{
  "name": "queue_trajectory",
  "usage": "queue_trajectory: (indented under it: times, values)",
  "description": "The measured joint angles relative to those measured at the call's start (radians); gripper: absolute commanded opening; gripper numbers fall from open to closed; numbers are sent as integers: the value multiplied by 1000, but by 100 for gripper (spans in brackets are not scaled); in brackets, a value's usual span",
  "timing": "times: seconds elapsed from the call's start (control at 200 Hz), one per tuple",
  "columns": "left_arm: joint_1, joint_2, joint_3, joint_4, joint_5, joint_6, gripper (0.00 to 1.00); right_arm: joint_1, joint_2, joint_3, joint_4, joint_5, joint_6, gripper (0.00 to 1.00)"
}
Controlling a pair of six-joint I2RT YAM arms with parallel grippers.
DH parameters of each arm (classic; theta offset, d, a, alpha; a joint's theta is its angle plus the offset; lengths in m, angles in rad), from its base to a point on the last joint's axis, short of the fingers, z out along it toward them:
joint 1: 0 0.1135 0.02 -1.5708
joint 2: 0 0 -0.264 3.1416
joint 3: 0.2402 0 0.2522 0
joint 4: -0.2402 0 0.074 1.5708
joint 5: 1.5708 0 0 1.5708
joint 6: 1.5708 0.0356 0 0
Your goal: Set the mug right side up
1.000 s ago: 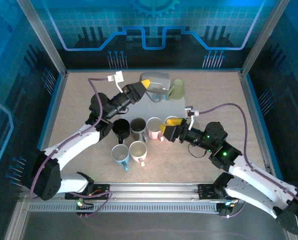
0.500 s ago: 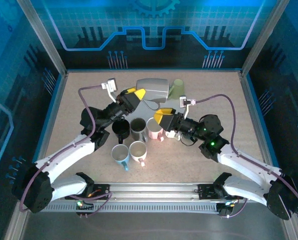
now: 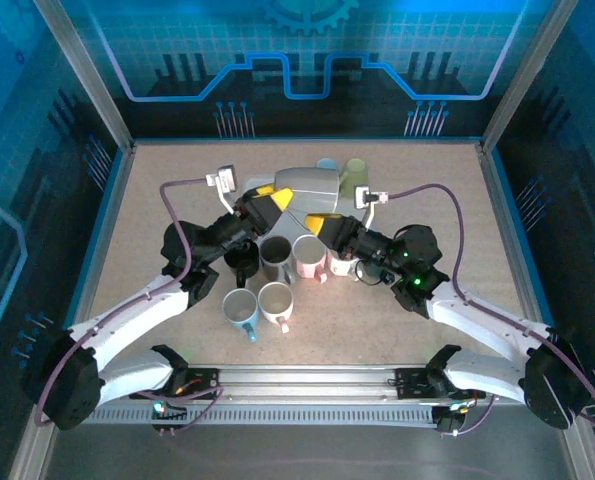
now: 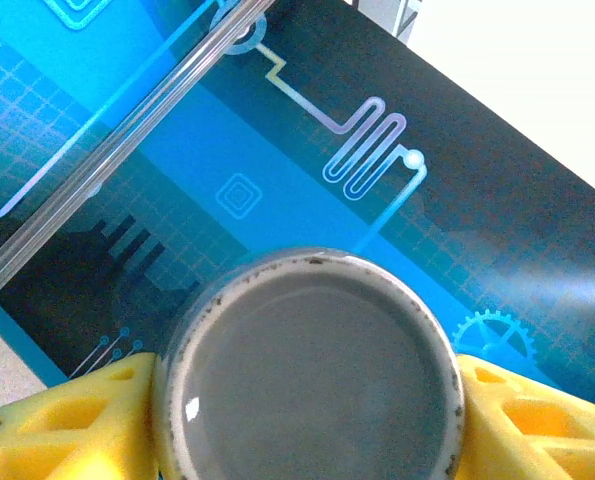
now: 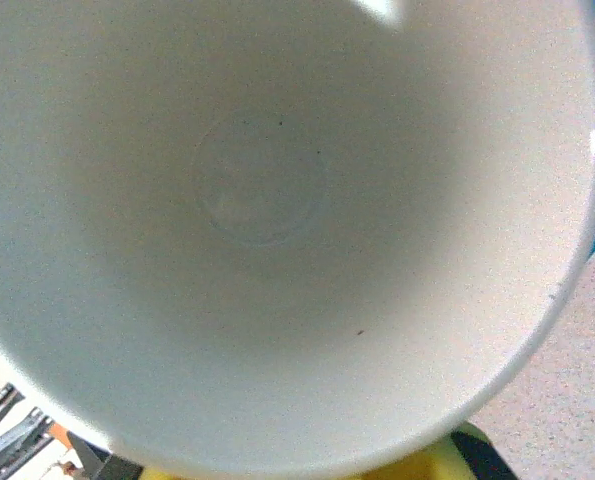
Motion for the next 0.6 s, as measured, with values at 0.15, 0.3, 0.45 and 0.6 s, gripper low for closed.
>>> queue_trajectory:
  times: [0.15,0.3,0.45,0.6]
  values:
    - [-1,-37,-42,-23,-9,5,81,2,-18,-5,-55,-16,-14,0]
    - [-2,-158,-73,-161,-20,45,99,-5,-90,-16,-196,17,-58,0]
    - [-4,-358,-26,-537,-92,176,99,1,-219,6,-511,84,-203,0]
    - [-4,-470,69,-894,-202,320,99,49,-299,80,-881,206,-381,0]
